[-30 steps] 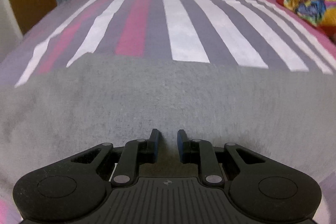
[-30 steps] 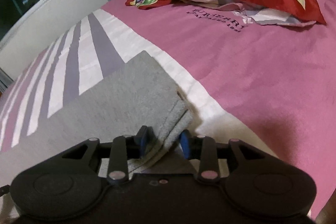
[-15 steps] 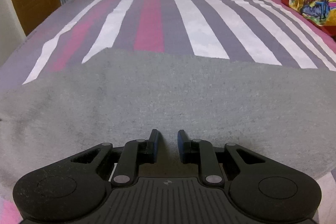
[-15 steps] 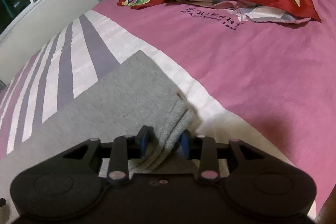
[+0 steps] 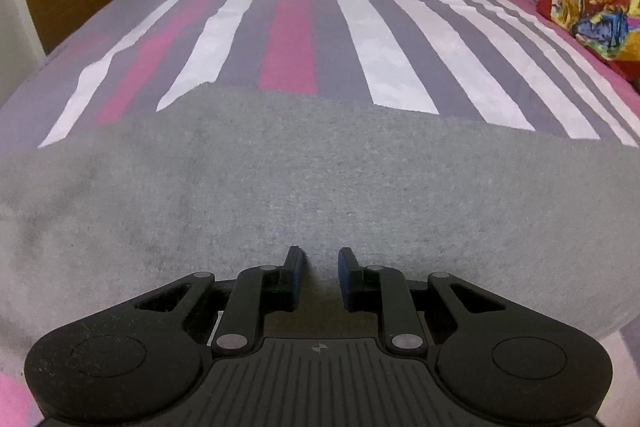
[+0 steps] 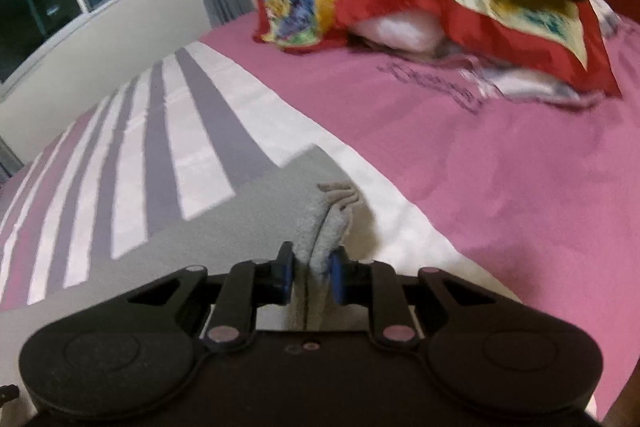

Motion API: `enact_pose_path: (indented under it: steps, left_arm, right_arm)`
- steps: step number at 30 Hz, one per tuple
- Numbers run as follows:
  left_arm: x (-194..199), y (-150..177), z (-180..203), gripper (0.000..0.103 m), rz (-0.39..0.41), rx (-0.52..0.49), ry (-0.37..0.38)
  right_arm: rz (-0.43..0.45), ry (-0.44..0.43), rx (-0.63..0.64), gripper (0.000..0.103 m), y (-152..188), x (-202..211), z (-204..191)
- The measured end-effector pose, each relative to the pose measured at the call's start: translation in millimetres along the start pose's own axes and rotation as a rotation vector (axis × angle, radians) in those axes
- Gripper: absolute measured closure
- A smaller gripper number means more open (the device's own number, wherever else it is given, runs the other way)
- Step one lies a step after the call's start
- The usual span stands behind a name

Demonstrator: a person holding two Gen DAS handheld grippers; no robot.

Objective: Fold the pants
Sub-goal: 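Lift the edge and fold it over the pants with the right gripper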

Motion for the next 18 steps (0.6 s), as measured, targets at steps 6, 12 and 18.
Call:
enact_pose_path:
  steps: [6, 12, 18]
  left_arm:
    - [2.7, 2.0, -7.2, 0.083, -0.005, 0.023, 0.021]
    - [9.1, 8.5, -16.2, 0.083, -0.001, 0.036, 0.014]
    - [12.5, 17.0, -32.1, 0.083, -0.001, 0.068, 0.006]
  right_arm:
    - [0.047, -0.086, 0.097, 0.086, 2.9, 18.2, -52.9]
    - [0.026, -0.211, 0.216, 0.086, 28.9, 28.5, -123.0]
    - [-0.08, -0.351, 0.309, 0.086, 81.1, 32.3, -188.1]
Point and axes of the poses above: each gripper's, at about its wrist camera, not at the fingertips, and x roughly against the way its jaws point, z to its right, y to its underside, the point moved 5 cm from there along -x, roughly the way its jaws point, and after that the axes turned 15 degrees about -x, right-handed, at the moved point
